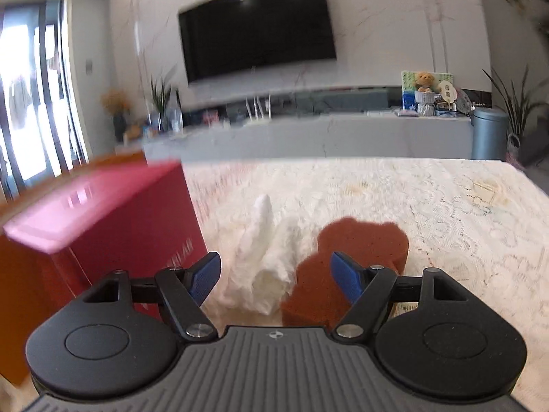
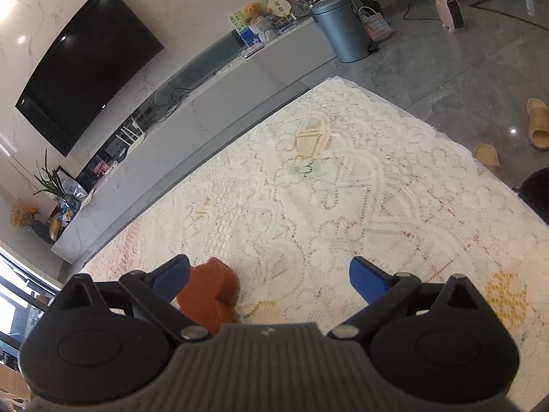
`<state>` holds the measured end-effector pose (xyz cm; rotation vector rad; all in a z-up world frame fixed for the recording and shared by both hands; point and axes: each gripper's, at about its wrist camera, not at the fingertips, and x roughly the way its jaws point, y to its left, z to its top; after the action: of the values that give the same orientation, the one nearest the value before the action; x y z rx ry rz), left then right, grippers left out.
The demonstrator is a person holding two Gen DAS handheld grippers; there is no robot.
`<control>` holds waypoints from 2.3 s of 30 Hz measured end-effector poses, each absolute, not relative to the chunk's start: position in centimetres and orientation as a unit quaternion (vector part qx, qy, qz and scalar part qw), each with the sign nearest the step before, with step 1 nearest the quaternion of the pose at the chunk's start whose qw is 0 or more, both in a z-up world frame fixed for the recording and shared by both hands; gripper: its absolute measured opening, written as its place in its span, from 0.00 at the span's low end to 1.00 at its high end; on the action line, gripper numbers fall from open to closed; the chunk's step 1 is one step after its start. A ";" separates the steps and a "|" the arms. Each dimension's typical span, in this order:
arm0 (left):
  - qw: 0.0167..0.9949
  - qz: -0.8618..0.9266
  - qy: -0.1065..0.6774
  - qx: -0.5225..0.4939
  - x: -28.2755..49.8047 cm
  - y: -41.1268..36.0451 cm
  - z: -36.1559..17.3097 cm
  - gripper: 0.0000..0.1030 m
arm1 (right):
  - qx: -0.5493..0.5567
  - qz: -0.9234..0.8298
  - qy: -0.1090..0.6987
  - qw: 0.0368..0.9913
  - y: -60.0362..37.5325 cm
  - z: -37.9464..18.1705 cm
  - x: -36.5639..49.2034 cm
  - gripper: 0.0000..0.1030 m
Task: Organize soft objects
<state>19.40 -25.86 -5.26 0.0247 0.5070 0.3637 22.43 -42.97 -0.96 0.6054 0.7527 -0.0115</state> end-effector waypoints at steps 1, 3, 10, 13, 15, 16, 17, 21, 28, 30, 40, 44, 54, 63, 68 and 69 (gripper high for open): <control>0.951 0.181 0.249 -0.007 19.4 -25.3 -5.3 0.84 | 0.288 -0.003 0.360 0.887 -43.0 -0.9 22.4 0.94; 0.951 0.186 0.246 -0.021 19.5 -24.6 -5.5 0.82 | 0.291 0.006 0.354 0.889 -43.0 -0.8 22.3 0.93; 0.939 0.198 0.254 -0.123 19.4 -23.1 -5.6 0.86 | 0.316 0.050 0.349 0.881 -42.6 -0.6 22.3 0.92; 0.930 0.194 0.254 -0.183 19.4 -22.1 -6.0 0.86 | 0.332 0.065 0.332 0.881 -42.9 -0.1 21.9 0.92; 0.927 0.186 0.253 -0.205 19.3 -21.4 -6.2 0.86 | 0.341 0.065 0.327 0.879 -43.1 0.0 21.8 0.92; 0.926 0.182 0.251 -0.213 19.2 -21.2 -6.3 0.85 | 0.348 0.067 0.325 0.877 -43.2 -0.1 21.7 0.92; 0.926 0.179 0.250 -0.221 18.9 -21.0 -6.4 0.85 | 0.352 0.069 0.325 0.875 -43.2 -0.1 21.7 0.92; 0.920 0.181 0.232 -0.259 16.6 -20.3 -7.0 0.85 | 0.343 0.077 0.328 0.877 -42.8 0.1 21.8 0.92; 0.904 0.258 0.209 -0.271 16.0 -20.3 -6.9 0.87 | 0.339 0.084 0.326 0.879 -42.5 0.1 21.8 0.90; 0.905 0.260 0.213 -0.261 16.5 -20.5 -6.6 0.87 | 0.338 0.090 0.321 0.880 -42.4 0.3 21.7 0.89; 0.920 0.204 0.218 -0.255 16.9 -20.3 -6.5 0.47 | 0.326 0.099 0.326 0.882 -41.8 0.1 22.0 0.87; 0.926 0.181 0.233 -0.234 17.3 -20.2 -6.3 0.14 | 0.328 0.092 0.325 0.882 -42.1 0.0 22.0 0.85; 0.948 0.087 0.284 -0.110 16.1 -21.0 -4.6 0.09 | 0.325 0.090 0.335 0.880 -42.3 -0.8 22.0 0.78; 0.910 -0.010 0.397 -0.118 11.6 -19.8 -1.0 0.08 | 0.323 0.085 0.337 0.880 -42.2 -0.8 21.9 0.78; 0.889 0.027 0.426 -0.165 10.8 -18.2 -1.7 0.36 | 0.326 0.093 0.344 0.876 -41.9 -0.9 22.1 0.78; 0.889 0.040 0.423 -0.172 10.6 -18.1 -1.7 0.42 | 0.330 0.095 0.344 0.874 -42.0 -0.9 22.1 0.78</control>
<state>10.59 -18.06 -1.73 -0.3565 0.8783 0.0826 22.09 -41.97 -0.91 0.6895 0.7192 0.1994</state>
